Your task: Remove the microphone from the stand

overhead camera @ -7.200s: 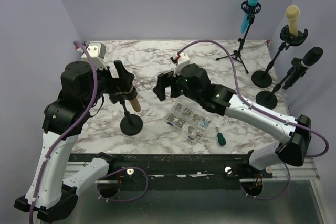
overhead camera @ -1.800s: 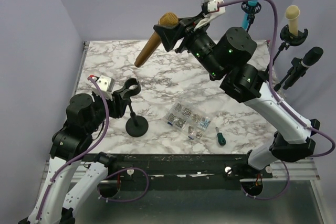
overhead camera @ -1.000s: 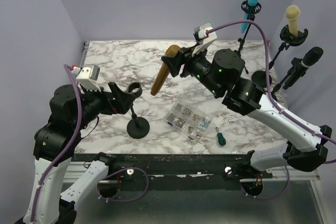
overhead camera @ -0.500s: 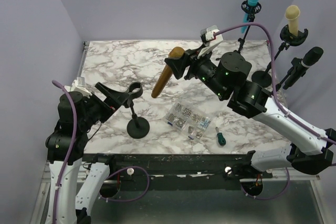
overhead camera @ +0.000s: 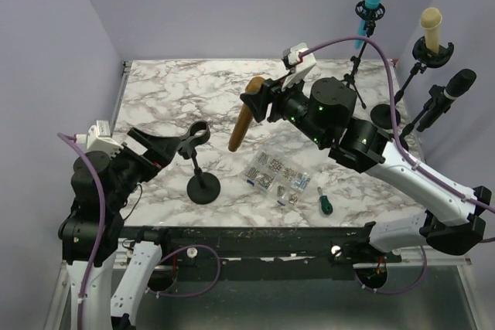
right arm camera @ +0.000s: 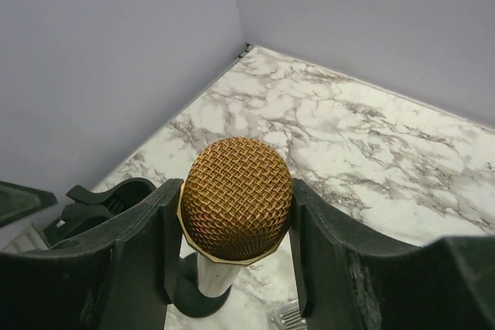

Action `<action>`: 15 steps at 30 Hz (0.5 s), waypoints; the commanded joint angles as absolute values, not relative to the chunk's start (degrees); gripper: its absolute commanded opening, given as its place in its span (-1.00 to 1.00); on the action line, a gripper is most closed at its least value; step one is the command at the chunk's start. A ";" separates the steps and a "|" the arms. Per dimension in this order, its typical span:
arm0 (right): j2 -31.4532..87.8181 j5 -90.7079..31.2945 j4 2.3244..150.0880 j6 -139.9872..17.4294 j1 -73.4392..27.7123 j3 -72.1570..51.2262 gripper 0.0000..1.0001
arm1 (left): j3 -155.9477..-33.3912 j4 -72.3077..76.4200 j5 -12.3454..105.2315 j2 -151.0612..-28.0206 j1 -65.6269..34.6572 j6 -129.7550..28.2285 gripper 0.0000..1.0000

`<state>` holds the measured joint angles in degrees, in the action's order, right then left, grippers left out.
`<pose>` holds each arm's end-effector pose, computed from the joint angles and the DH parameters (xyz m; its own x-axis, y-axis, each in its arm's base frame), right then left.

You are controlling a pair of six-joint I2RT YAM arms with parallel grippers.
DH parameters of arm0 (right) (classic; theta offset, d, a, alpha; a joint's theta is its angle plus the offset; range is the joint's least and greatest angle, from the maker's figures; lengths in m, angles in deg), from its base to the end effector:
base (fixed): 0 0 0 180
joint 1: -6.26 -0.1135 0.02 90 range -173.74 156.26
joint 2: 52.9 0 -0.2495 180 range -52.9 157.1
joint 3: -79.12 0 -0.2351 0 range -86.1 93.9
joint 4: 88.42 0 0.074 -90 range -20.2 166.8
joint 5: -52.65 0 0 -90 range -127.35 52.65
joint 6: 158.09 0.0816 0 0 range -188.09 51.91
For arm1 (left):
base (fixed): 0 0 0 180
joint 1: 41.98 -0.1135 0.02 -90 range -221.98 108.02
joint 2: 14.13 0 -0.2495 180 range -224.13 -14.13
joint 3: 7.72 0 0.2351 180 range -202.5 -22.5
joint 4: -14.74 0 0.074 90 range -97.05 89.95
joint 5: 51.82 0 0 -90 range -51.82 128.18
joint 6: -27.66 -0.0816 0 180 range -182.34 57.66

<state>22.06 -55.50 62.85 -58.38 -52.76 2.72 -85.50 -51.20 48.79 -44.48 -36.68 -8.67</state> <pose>0.1830 0.2554 0.4669 -0.1112 0.1262 -0.9858 -0.6448 0.7456 0.1682 0.1081 -0.0251 0.3638 -0.4005 -0.7581 -0.5147 -0.0979 0.5939 -0.7986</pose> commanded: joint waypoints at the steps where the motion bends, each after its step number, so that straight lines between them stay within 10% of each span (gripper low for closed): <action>1: 25.96 -51.78 56.32 -60.18 -52.78 8.58 -0.99 | -89.58 -44.90 48.91 -40.08 -36.97 -29.00 0.97; 9: 34.42 -33.80 40.34 -56.99 -52.80 25.75 -0.99 | -93.22 -23.85 90.22 -49.32 -36.61 -28.57 0.97; 15: 29.02 -31.83 46.17 -52.62 -52.73 21.74 -0.98 | -89.82 -20.92 84.30 -49.92 -27.62 -28.64 0.96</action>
<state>33.49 -37.03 44.20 -56.17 -52.76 23.15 -91.93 -25.52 81.62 -50.25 -33.97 -28.30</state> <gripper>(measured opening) 0.563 0.980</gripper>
